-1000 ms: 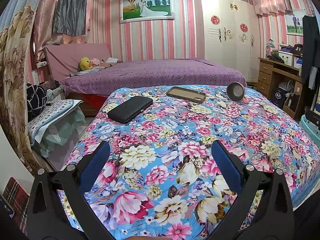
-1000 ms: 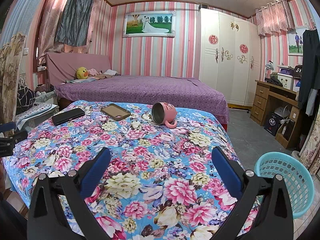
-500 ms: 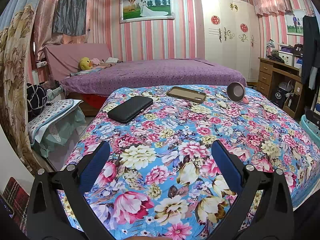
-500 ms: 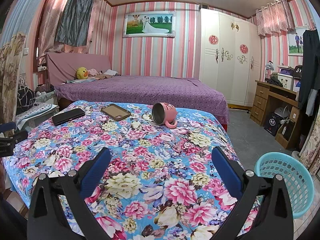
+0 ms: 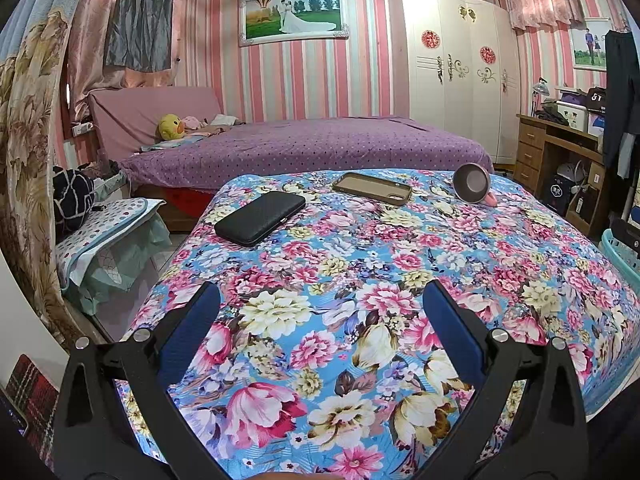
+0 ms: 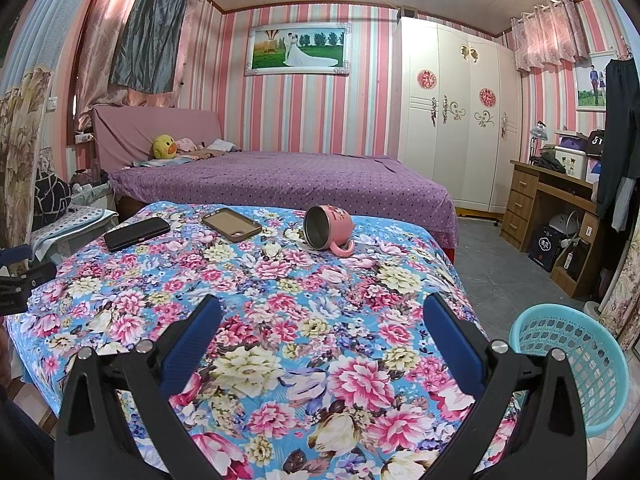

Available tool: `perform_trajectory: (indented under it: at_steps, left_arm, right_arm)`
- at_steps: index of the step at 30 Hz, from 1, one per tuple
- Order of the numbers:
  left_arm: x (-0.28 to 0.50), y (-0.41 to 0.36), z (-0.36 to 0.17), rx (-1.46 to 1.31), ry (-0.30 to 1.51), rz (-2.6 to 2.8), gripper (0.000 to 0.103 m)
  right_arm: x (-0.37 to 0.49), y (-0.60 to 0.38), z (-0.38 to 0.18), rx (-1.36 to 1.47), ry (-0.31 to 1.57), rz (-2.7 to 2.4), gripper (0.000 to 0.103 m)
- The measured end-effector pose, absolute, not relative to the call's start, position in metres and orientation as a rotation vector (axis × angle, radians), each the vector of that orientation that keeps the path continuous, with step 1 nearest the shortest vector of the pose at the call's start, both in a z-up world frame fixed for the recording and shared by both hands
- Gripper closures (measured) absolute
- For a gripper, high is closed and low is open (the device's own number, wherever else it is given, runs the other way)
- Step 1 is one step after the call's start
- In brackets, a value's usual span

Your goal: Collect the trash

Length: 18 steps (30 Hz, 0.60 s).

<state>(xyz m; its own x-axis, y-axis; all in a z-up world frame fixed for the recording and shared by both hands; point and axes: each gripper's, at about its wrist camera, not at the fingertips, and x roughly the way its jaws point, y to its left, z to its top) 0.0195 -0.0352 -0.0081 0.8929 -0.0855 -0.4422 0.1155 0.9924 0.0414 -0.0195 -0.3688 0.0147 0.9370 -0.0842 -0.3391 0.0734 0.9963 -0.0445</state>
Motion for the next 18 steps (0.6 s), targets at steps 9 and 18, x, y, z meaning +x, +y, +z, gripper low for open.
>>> perform_trajectory:
  at_steps: [9, 18]
  left_arm:
    - [0.0199, -0.0357, -0.0076, 0.07, 0.456, -0.107, 0.005]
    - [0.0195, -0.0361, -0.0079, 0.072, 0.458, -0.108, 0.005]
  right_arm:
    - [-0.0198, -0.3685, 0.0152, -0.03, 0.349, -0.08, 0.004]
    - [-0.0199, -0.3685, 0.0152, -0.029, 0.35, -0.079, 0.004]
